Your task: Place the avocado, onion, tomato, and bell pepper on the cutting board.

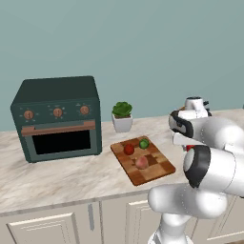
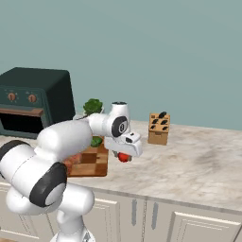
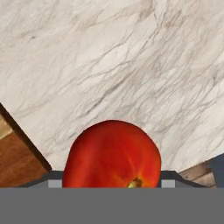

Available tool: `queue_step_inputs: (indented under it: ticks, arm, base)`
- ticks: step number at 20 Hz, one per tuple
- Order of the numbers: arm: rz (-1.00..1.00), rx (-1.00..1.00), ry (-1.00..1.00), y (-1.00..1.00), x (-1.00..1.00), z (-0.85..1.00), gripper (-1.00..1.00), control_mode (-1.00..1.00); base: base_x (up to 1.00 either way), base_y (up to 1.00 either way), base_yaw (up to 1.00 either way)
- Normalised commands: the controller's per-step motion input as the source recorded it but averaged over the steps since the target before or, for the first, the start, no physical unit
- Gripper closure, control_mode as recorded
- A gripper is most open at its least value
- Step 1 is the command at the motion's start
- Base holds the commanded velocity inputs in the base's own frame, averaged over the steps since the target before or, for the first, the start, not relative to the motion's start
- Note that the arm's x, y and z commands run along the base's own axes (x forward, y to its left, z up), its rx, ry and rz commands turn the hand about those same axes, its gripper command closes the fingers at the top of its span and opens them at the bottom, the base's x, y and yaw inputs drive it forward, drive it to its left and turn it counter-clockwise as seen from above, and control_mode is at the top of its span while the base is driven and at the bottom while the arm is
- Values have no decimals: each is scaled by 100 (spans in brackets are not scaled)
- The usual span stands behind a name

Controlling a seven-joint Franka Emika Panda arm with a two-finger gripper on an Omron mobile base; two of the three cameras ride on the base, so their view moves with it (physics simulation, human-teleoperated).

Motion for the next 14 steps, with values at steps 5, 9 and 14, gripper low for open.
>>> queue_step_inputs:
  ticks: [5, 9, 14]
  arm:
    - [0, -1, 0, 79, -1, 8, 100, -100]
    - [0, 0, 1, 69, -1, 1, 100, -100]
    - [2, 0, 2, 43, 2, 0, 100, -100]
  base:
    - [0, 0, 0]
    - [0, 0, 0]
    - [0, 0, 0]
